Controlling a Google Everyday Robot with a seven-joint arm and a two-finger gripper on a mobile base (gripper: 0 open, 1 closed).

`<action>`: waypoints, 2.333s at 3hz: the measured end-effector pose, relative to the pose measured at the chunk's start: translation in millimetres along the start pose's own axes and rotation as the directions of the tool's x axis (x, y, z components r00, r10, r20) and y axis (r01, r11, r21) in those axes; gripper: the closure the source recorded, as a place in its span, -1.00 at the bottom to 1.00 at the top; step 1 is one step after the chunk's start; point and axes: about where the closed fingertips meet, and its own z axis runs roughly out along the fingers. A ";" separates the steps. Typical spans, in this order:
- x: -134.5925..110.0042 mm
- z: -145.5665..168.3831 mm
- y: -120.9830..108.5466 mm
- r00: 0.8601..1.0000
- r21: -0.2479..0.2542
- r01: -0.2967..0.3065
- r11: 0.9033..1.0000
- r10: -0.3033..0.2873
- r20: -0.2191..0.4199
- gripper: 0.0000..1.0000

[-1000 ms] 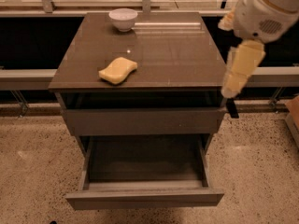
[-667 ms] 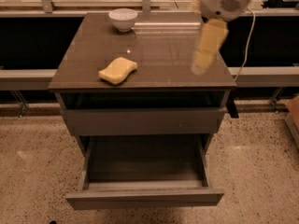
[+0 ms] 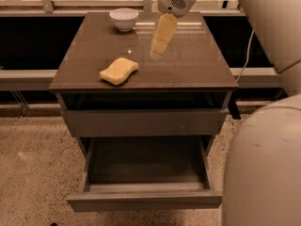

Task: Place sponge into middle drawer

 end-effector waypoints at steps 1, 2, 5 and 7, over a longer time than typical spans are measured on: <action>-9.3 52.5 -17.7 0.999 -0.030 -0.007 1.000 0.008 0.041 -1.00; -15.0 80.2 -18.6 0.999 -0.054 0.013 0.998 -0.011 0.042 -1.00; -38.5 146.8 7.0 0.992 -0.135 0.124 0.983 -0.120 0.038 -0.56; -48.6 172.7 22.8 0.984 -0.191 0.178 0.965 -0.178 0.020 0.33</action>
Offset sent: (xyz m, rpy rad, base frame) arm 0.0441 0.0600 -0.0790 0.0254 0.0583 0.0728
